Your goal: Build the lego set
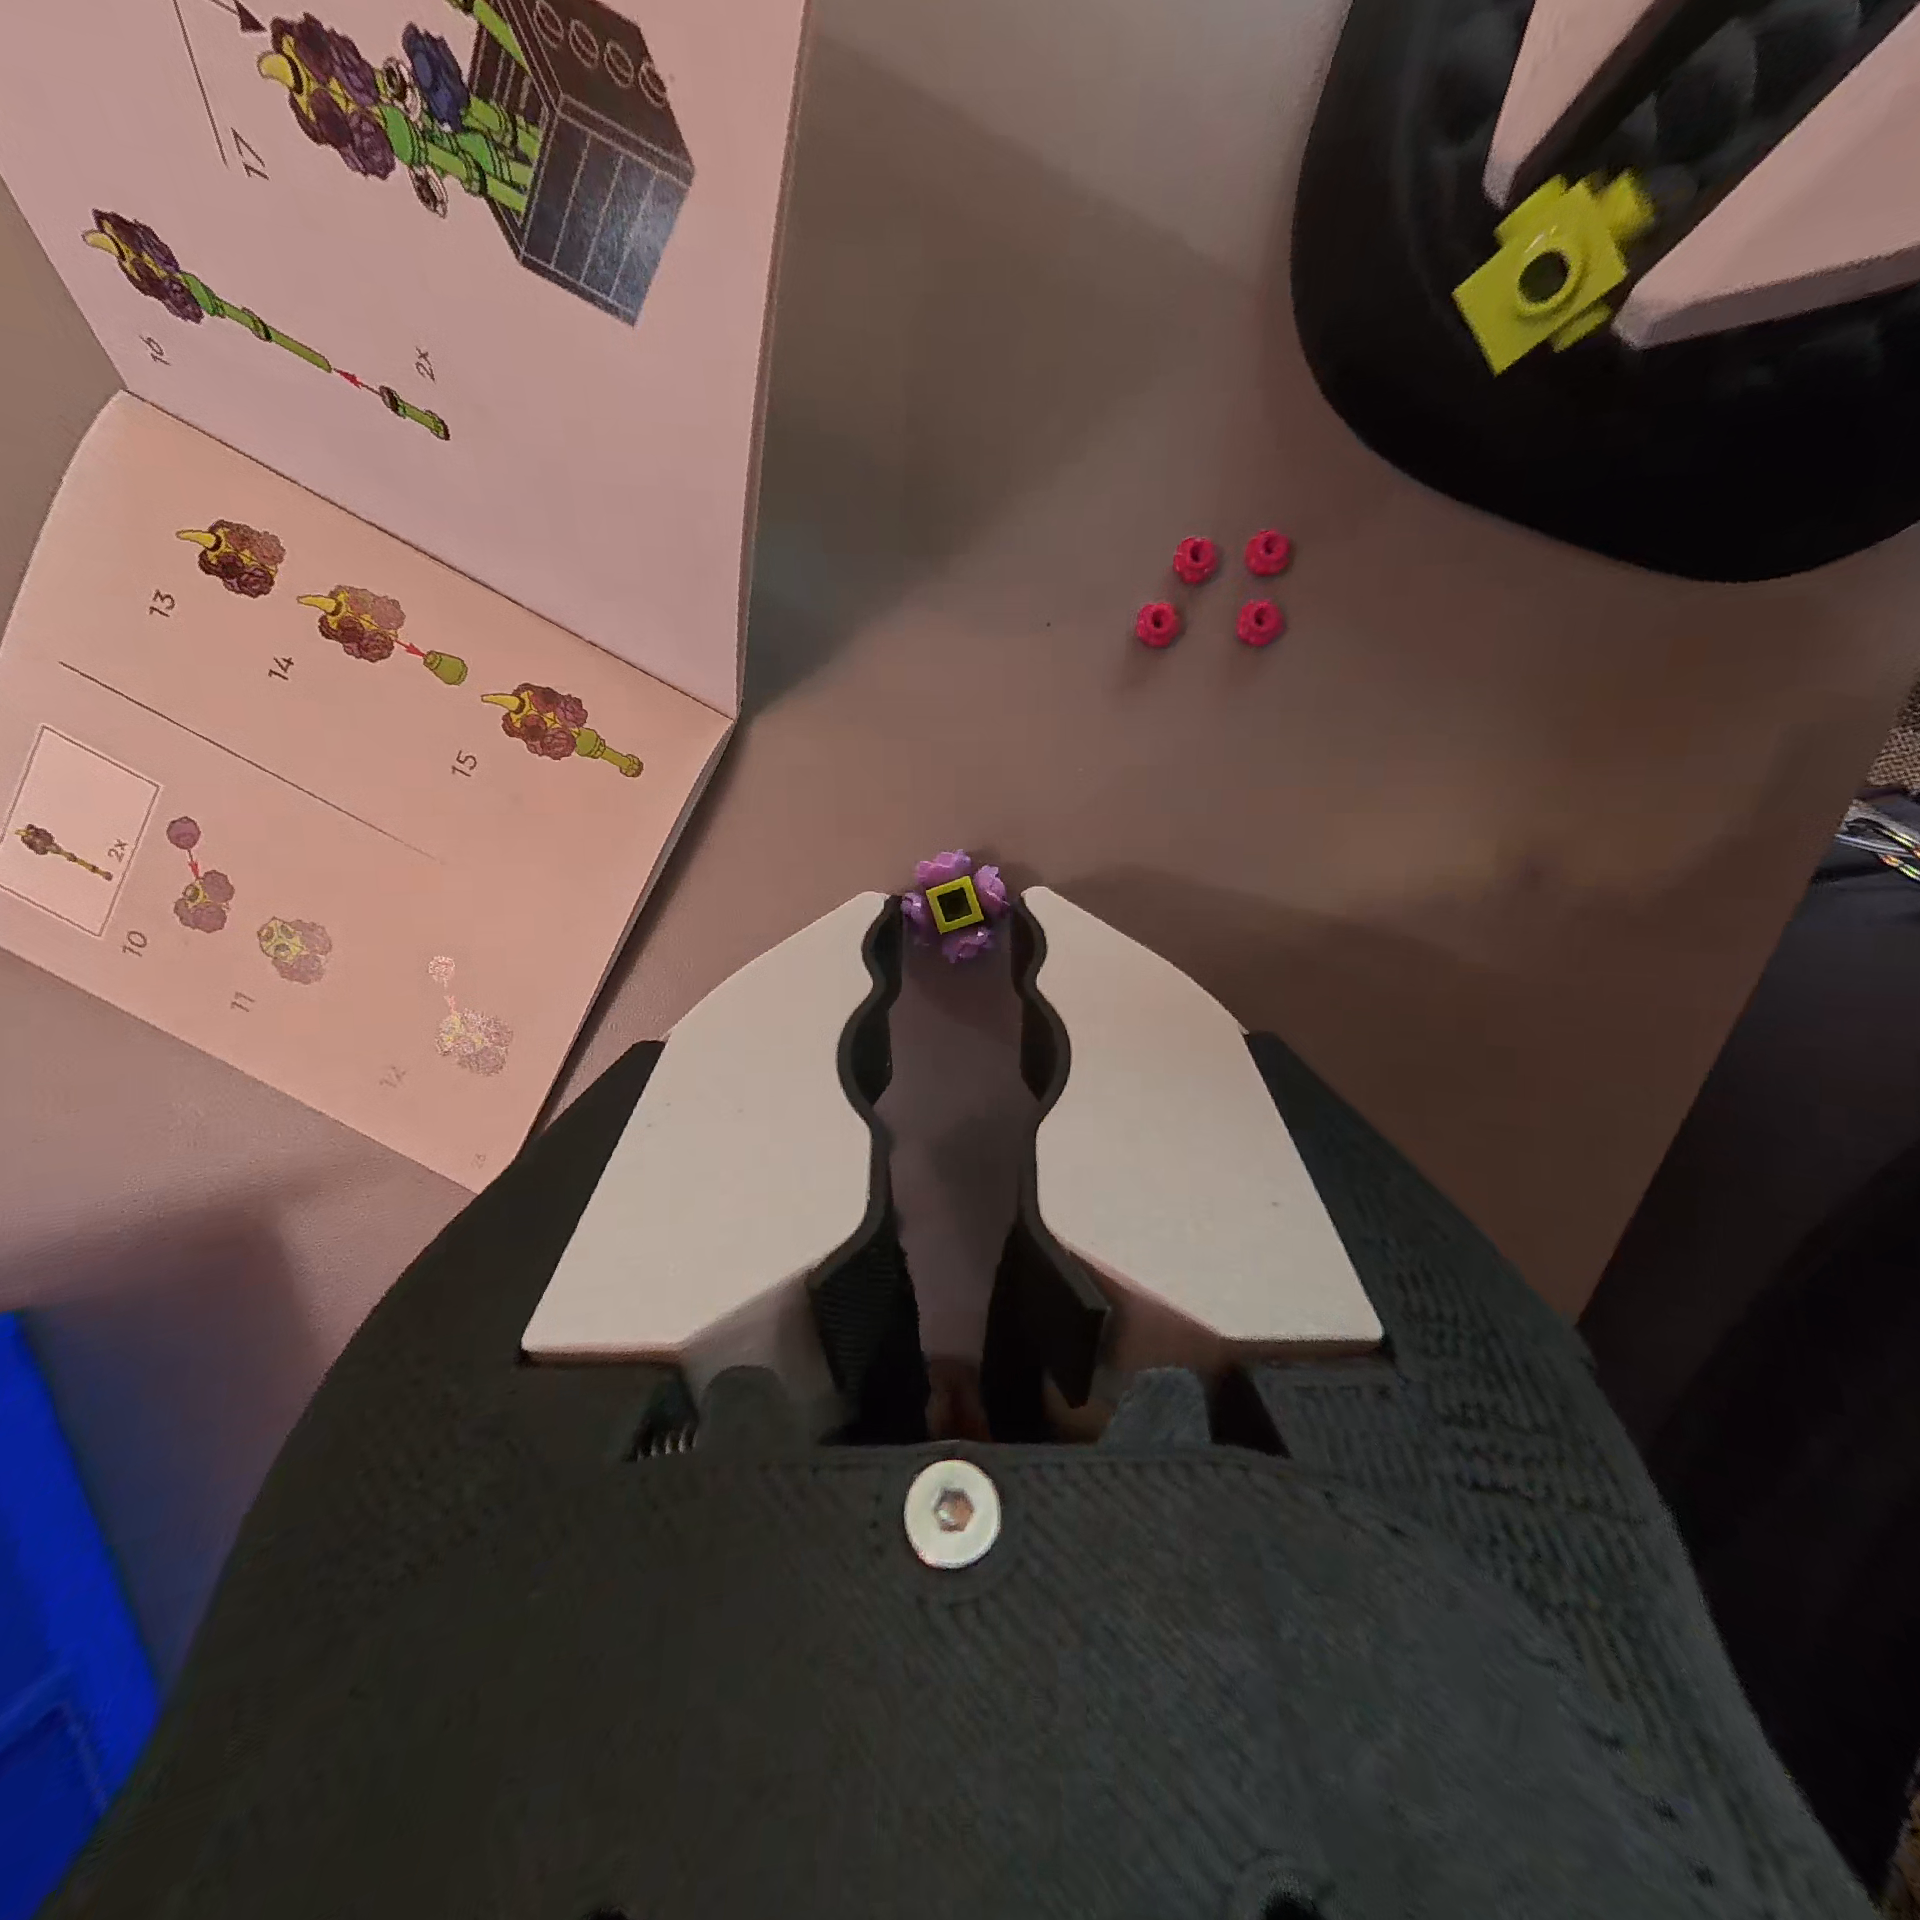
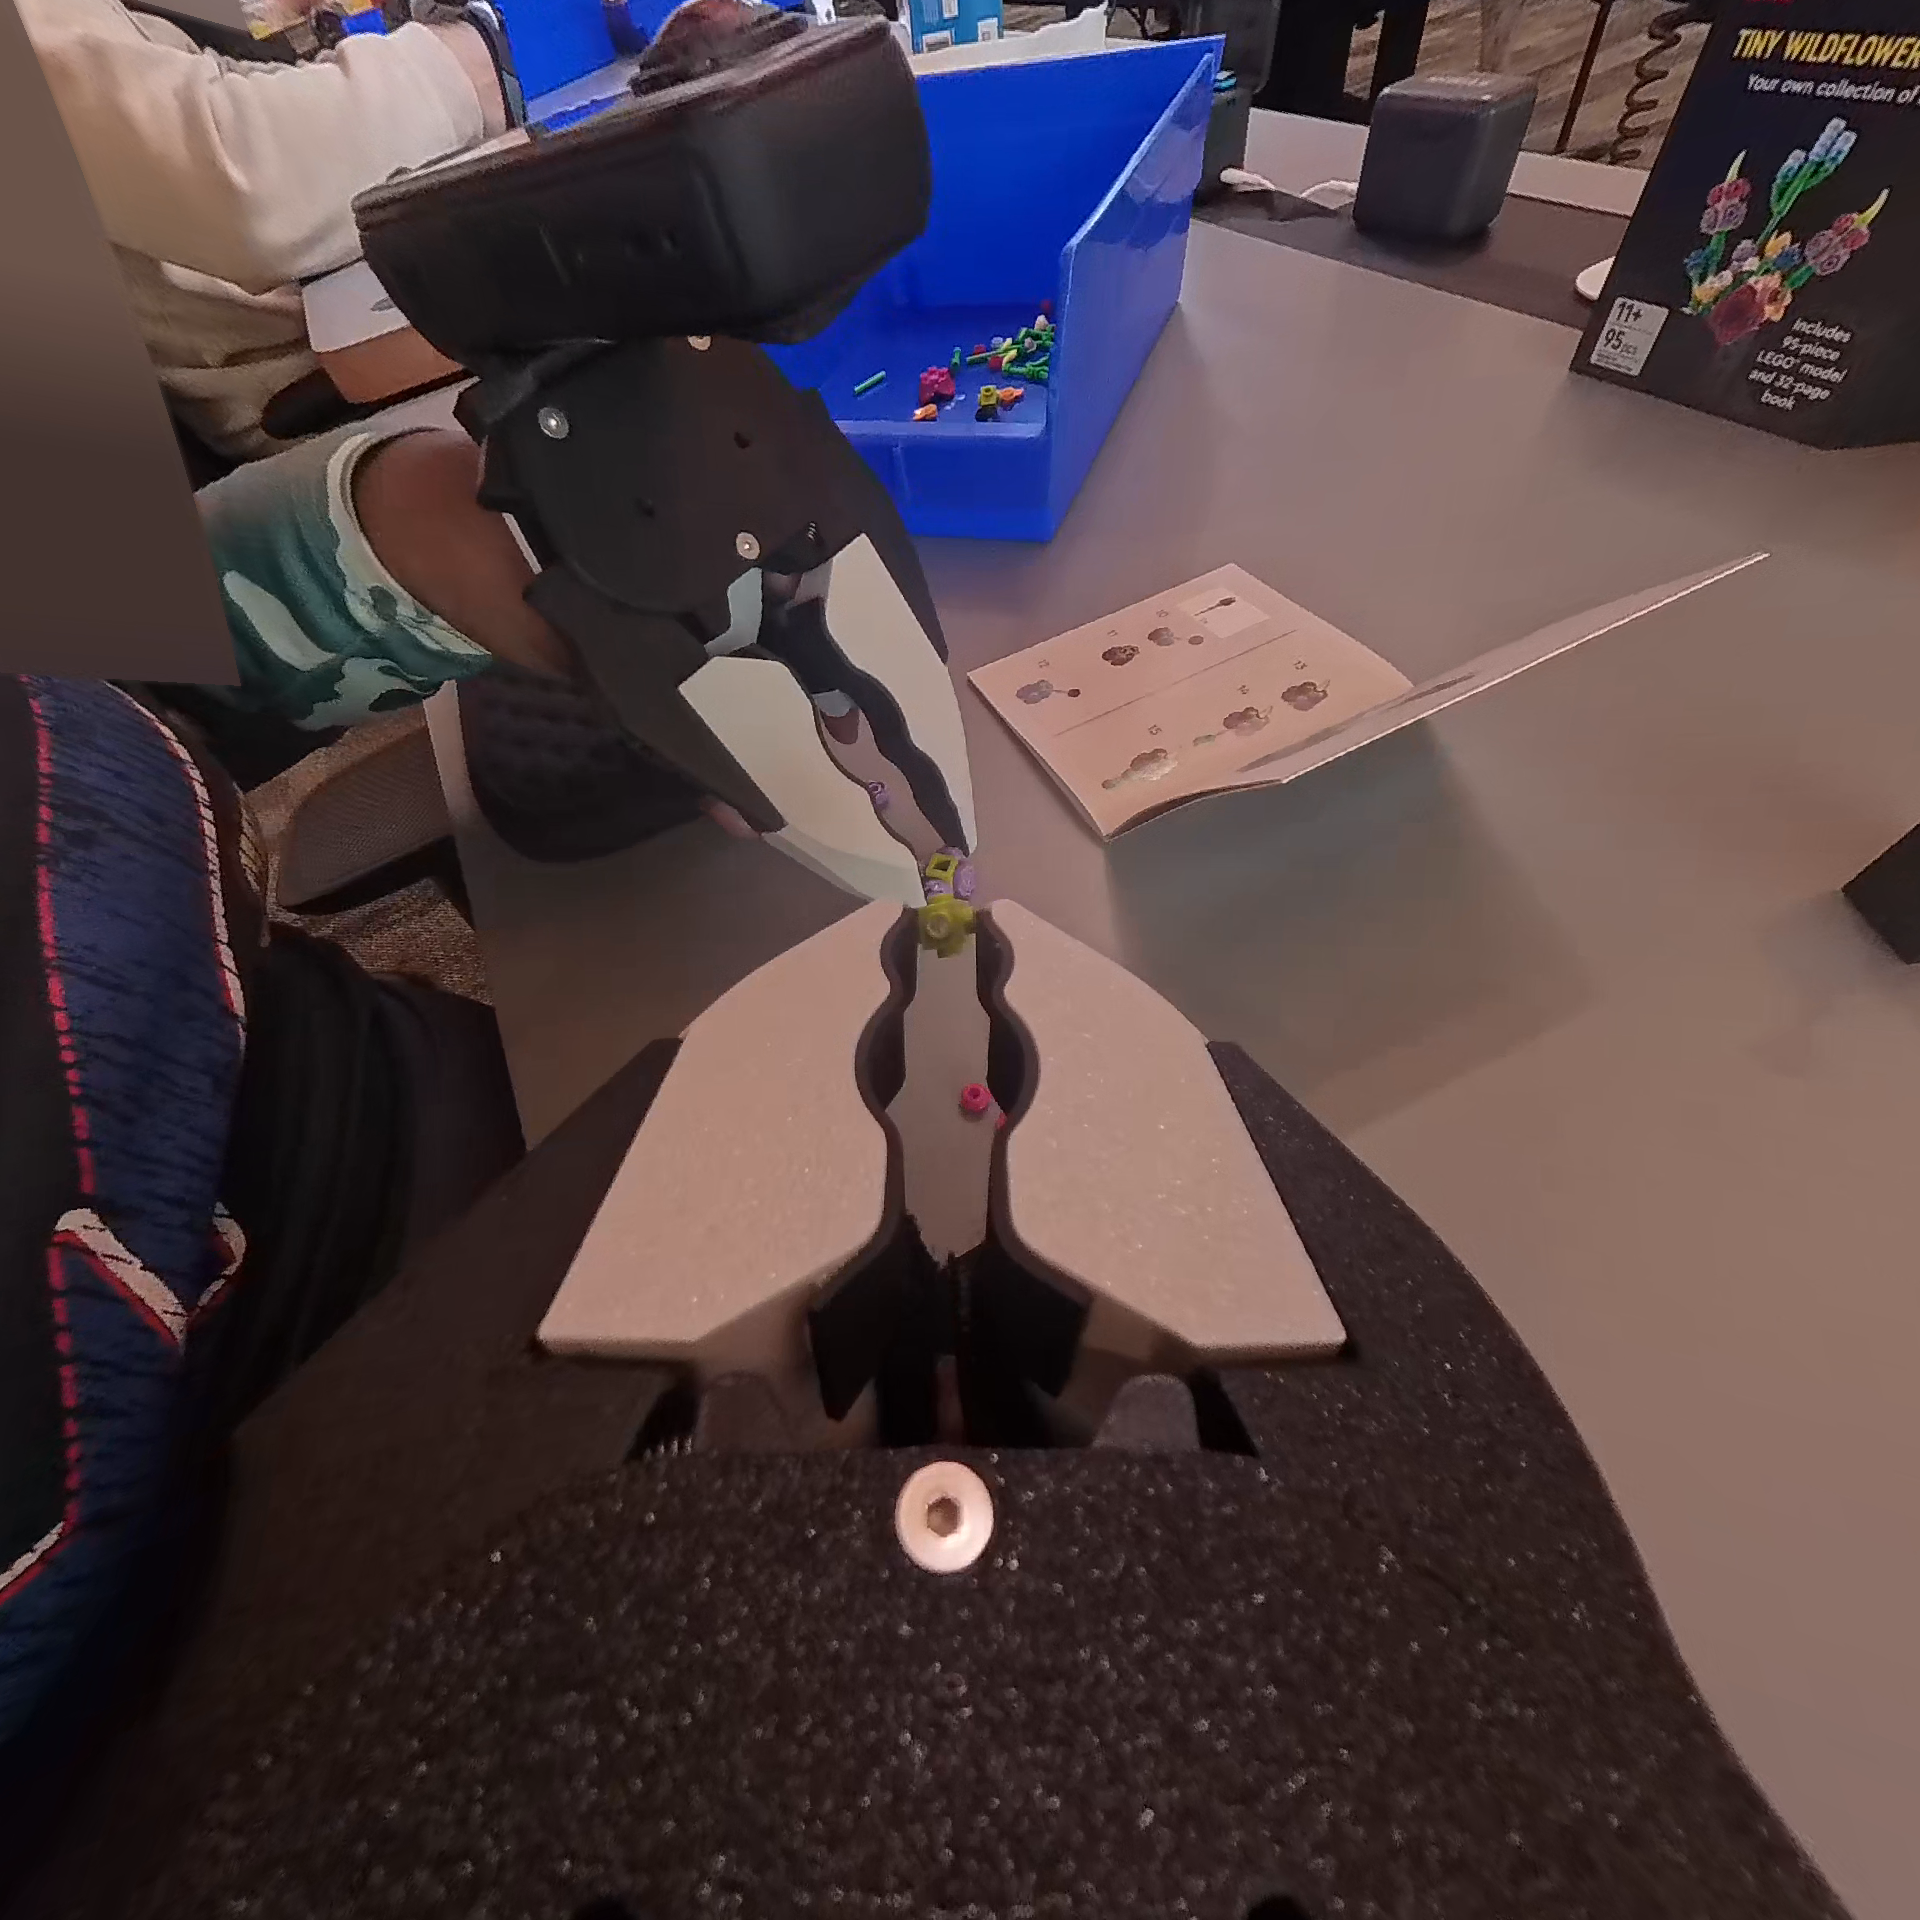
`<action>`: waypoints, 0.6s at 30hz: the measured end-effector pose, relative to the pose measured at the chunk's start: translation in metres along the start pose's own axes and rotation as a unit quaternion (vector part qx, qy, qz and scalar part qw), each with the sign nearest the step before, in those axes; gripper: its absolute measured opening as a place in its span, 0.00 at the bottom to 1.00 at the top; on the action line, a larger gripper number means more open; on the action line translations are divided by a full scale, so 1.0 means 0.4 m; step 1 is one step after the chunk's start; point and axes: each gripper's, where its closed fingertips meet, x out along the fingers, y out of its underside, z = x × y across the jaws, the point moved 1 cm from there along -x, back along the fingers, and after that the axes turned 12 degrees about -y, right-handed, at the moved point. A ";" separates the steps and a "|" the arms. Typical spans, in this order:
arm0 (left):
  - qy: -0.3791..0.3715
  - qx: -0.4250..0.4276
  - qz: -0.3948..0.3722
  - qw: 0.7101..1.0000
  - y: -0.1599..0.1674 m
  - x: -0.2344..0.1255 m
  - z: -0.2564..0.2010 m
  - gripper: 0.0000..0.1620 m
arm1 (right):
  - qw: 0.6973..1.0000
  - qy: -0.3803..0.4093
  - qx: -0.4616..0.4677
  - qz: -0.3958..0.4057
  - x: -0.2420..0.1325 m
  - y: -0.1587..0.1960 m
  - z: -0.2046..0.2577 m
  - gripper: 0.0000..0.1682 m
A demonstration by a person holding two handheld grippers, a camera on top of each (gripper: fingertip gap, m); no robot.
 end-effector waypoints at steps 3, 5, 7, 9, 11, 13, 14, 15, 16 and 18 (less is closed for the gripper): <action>0.004 0.005 -0.002 1.000 0.002 -0.001 0.000 0.12 | 1.000 -0.005 0.002 -0.006 0.001 -0.003 0.003 0.06; 0.006 -0.002 -0.024 1.000 -0.005 -0.003 0.002 0.12 | 1.000 -0.015 0.008 -0.018 0.002 -0.008 0.007 0.06; 0.030 -0.029 -0.084 0.996 -0.033 -0.022 -0.002 0.12 | 0.999 -0.025 0.017 -0.038 0.000 -0.019 0.010 0.06; 0.067 -0.072 -0.194 0.976 -0.086 -0.071 0.001 0.12 | 0.996 -0.036 0.027 -0.074 -0.006 -0.039 0.012 0.06; 0.125 -0.122 -0.332 0.927 -0.142 -0.155 0.005 0.12 | 0.988 -0.059 0.042 -0.135 -0.016 -0.074 0.019 0.06; 0.191 -0.186 -0.449 0.853 -0.174 -0.242 0.017 0.11 | 0.972 -0.094 0.065 -0.204 -0.024 -0.115 0.034 0.06; 0.223 -0.210 -0.492 0.815 -0.179 -0.276 0.019 0.11 | 0.963 -0.112 0.076 -0.232 -0.023 -0.131 0.042 0.06; 0.246 -0.225 -0.524 0.784 -0.179 -0.300 0.021 0.12 | 0.955 -0.127 0.085 -0.253 -0.019 -0.144 0.050 0.06; 0.257 -0.234 -0.545 0.763 -0.175 -0.313 0.022 0.11 | 0.949 -0.139 0.090 -0.270 -0.014 -0.154 0.057 0.06; 0.260 -0.239 -0.566 0.745 -0.162 -0.318 0.022 0.11 | 0.939 -0.155 0.094 -0.292 -0.002 -0.166 0.072 0.06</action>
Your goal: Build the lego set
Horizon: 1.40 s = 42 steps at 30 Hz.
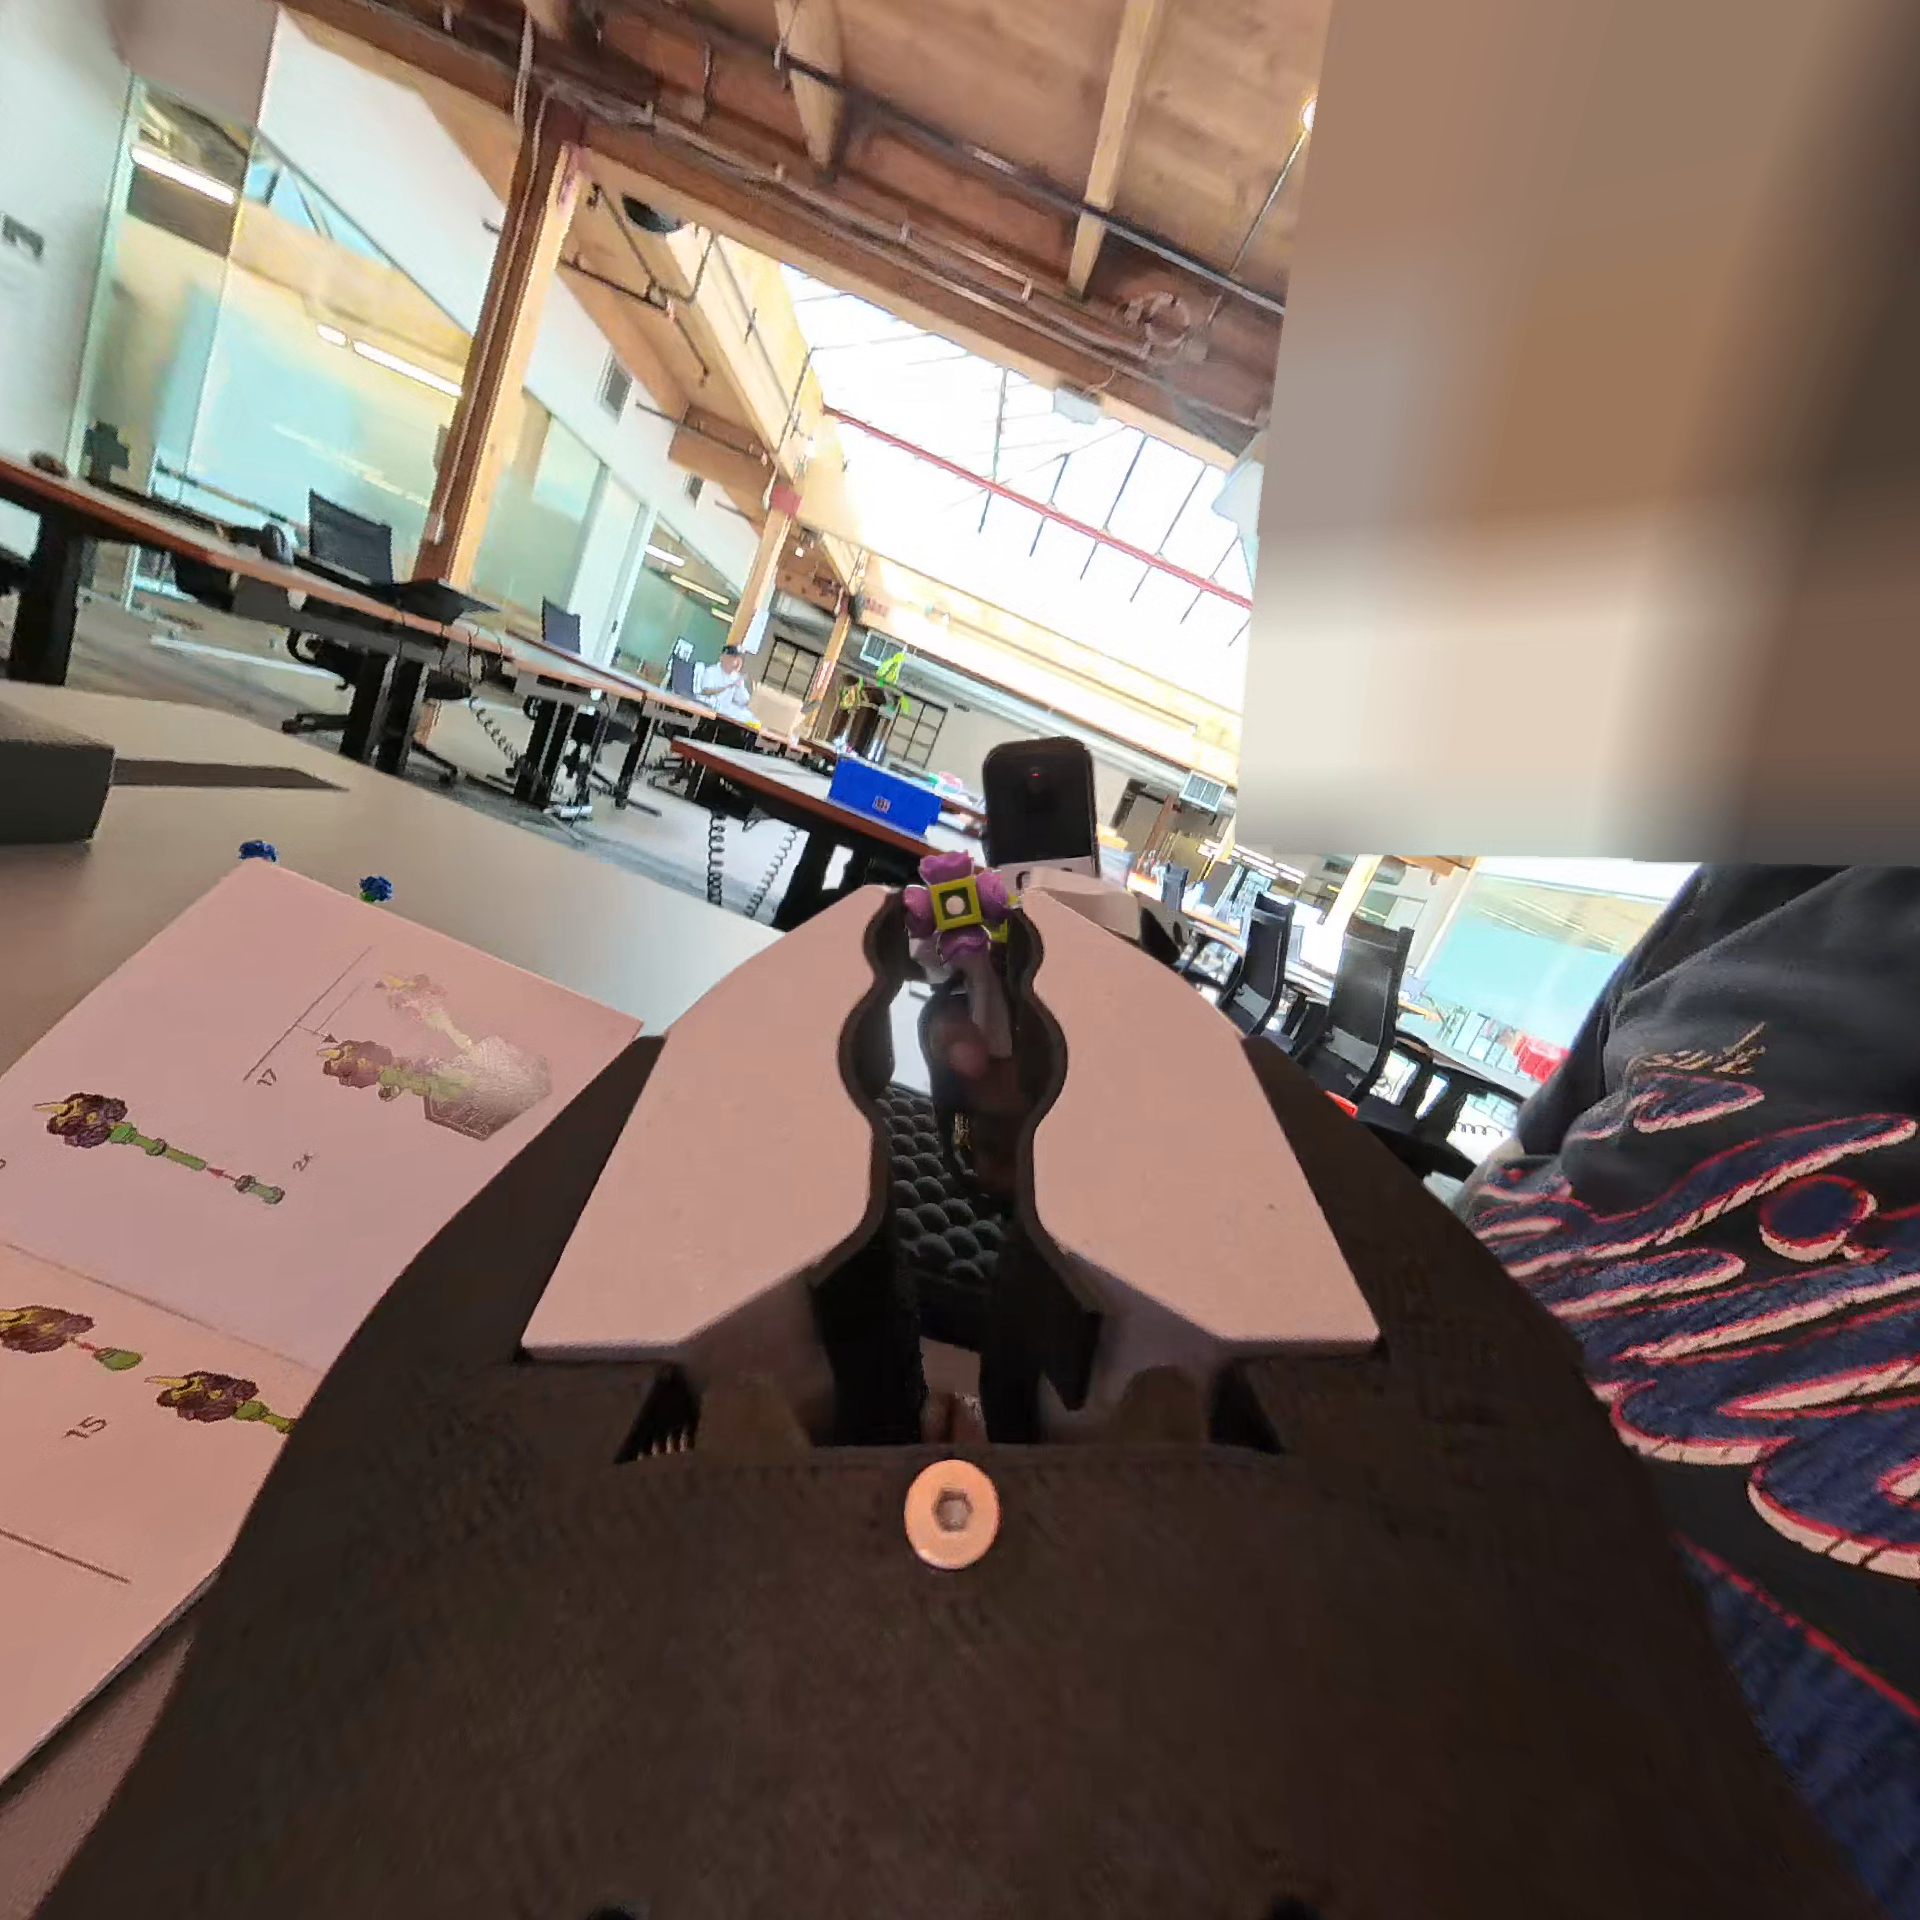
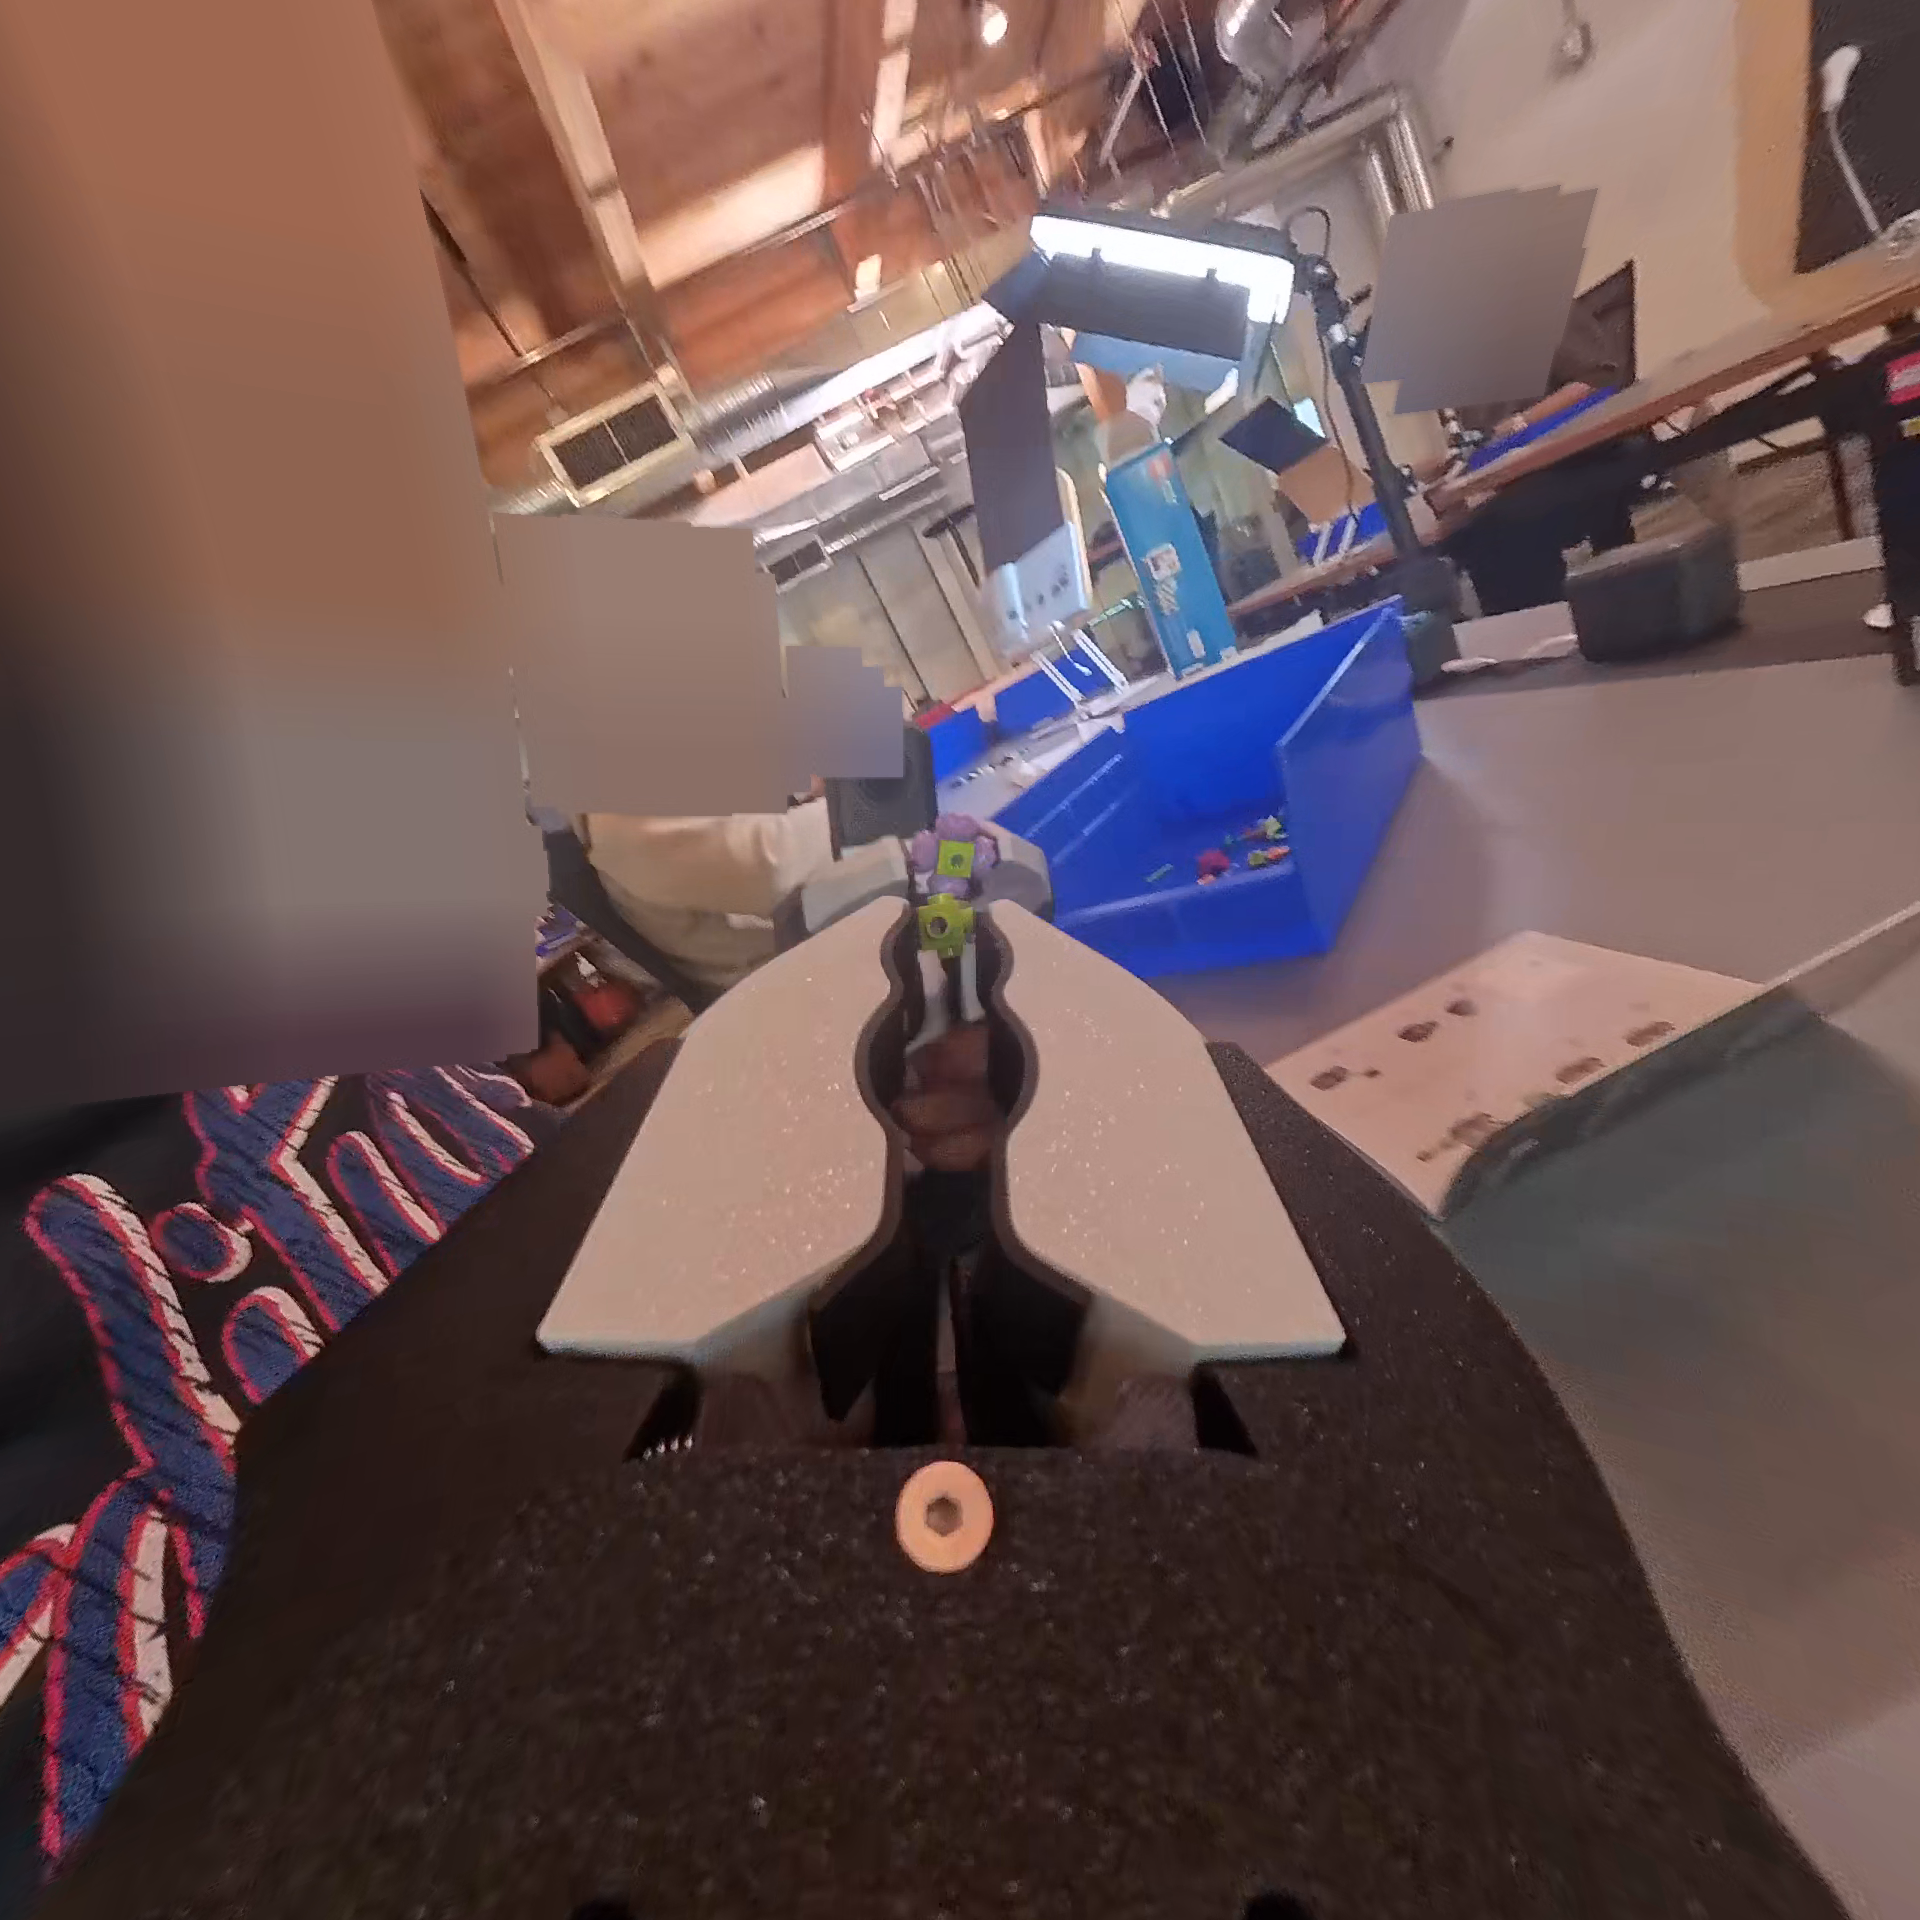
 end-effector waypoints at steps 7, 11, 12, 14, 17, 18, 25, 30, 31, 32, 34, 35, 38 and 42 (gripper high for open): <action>0.013 -0.017 -0.054 0.998 -0.004 -0.044 0.003 0.11 | 0.996 -0.034 0.059 -0.054 0.021 0.005 -0.006 0.06; 0.017 -0.026 -0.052 0.998 -0.004 -0.043 0.010 0.11 | 0.996 -0.030 0.068 -0.054 0.034 0.015 -0.021 0.06; 0.019 -0.026 -0.051 0.998 -0.003 -0.042 0.010 0.12 | 0.996 -0.029 0.069 -0.052 0.038 0.018 -0.025 0.06; 0.020 -0.025 -0.052 0.998 -0.002 -0.043 0.010 0.11 | 0.996 -0.027 0.072 -0.050 0.048 0.021 -0.031 0.06; 0.019 -0.029 -0.062 0.997 -0.008 -0.048 0.013 0.12 | 0.995 -0.028 0.079 -0.056 0.062 0.021 -0.041 0.06; 0.019 -0.031 -0.066 0.997 -0.011 -0.050 0.013 0.12 | 0.995 -0.029 0.081 -0.059 0.066 0.020 -0.043 0.06; 0.024 -0.036 -0.075 0.996 -0.018 -0.058 0.013 0.11 | 0.994 -0.021 0.084 -0.062 0.083 0.025 -0.048 0.06; 0.024 -0.034 -0.070 0.997 -0.014 -0.055 0.013 0.12 | 0.995 -0.013 0.079 -0.066 0.088 0.027 -0.051 0.06; 0.023 -0.036 -0.070 0.997 -0.014 -0.055 0.014 0.11 | 0.994 -0.014 0.081 -0.069 0.089 0.027 -0.051 0.06; 0.023 -0.037 -0.072 0.996 -0.016 -0.056 0.015 0.11 | 0.994 -0.015 0.083 -0.073 0.091 0.027 -0.051 0.06; 0.022 -0.038 -0.075 0.996 -0.017 -0.057 0.016 0.11 | 0.993 -0.016 0.086 -0.076 0.092 0.028 -0.052 0.06; 0.022 -0.038 -0.074 0.996 -0.017 -0.057 0.016 0.11 | 0.993 -0.015 0.087 -0.075 0.093 0.030 -0.053 0.06; 0.020 -0.038 -0.073 0.996 -0.015 -0.055 0.017 0.11 | 0.993 -0.017 0.092 -0.075 0.097 0.033 -0.052 0.06; 0.017 -0.042 -0.084 0.995 -0.023 -0.060 0.021 0.11 | 0.993 -0.016 0.091 -0.073 0.106 0.031 -0.047 0.06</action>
